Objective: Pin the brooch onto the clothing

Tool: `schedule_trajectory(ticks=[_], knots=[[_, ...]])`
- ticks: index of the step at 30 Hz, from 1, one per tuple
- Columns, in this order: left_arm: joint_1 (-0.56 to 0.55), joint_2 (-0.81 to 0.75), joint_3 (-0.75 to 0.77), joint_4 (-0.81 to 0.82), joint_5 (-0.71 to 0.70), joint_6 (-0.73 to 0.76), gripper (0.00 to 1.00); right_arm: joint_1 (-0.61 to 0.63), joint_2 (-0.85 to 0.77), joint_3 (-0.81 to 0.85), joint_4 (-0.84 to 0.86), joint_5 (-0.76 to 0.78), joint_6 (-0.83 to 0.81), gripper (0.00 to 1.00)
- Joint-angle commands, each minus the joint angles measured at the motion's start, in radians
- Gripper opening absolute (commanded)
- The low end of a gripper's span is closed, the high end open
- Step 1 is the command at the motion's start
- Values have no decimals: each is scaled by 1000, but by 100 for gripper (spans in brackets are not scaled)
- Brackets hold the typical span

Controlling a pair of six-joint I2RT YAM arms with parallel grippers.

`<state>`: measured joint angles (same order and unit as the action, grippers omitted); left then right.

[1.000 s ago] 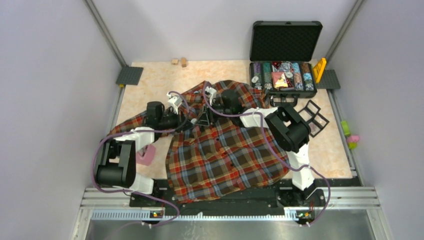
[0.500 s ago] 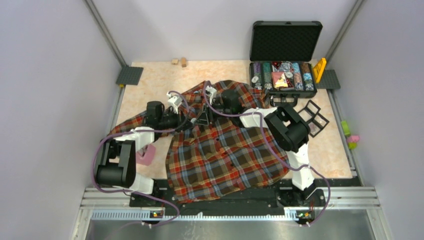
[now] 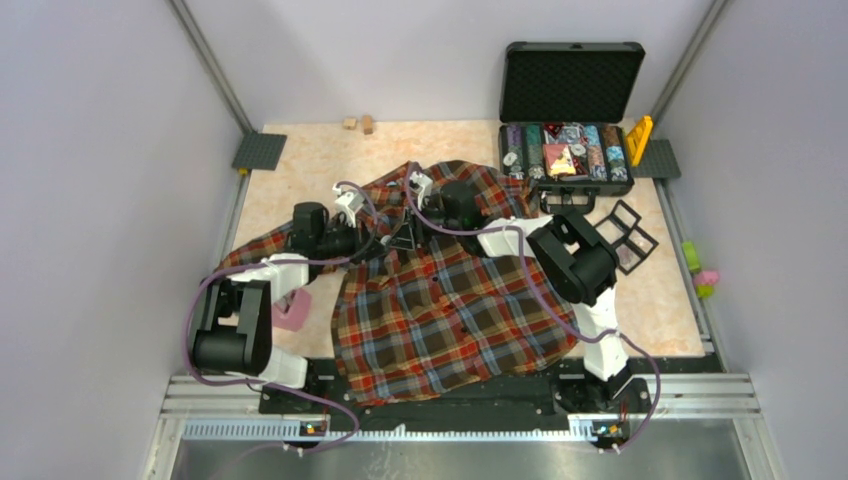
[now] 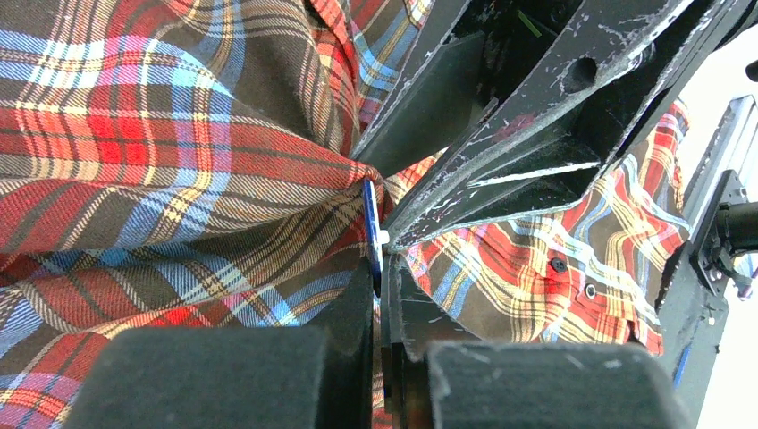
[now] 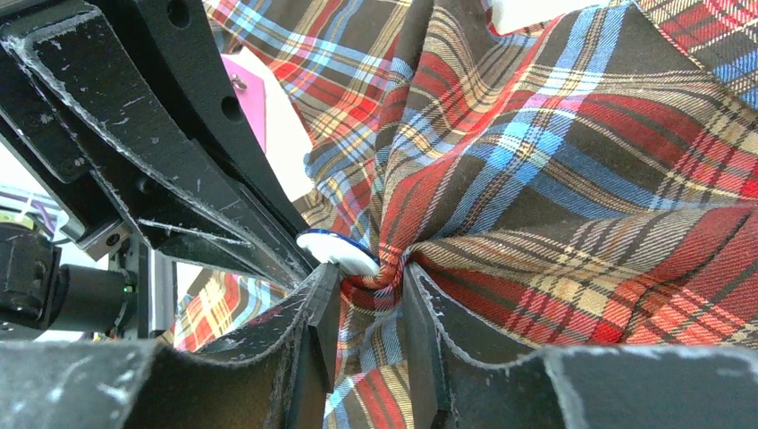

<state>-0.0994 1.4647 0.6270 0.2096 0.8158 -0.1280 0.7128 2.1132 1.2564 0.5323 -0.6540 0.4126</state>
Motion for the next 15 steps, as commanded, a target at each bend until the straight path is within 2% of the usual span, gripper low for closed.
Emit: schedule_trajectory(ticks=[1,15], knots=[[-31,-9,27,9,146,-3,0,26,-16,-3,115,108,-17,32],[-31,-9,30,9,147,-5,0,31,-92,-116,229,303,-15,29]])
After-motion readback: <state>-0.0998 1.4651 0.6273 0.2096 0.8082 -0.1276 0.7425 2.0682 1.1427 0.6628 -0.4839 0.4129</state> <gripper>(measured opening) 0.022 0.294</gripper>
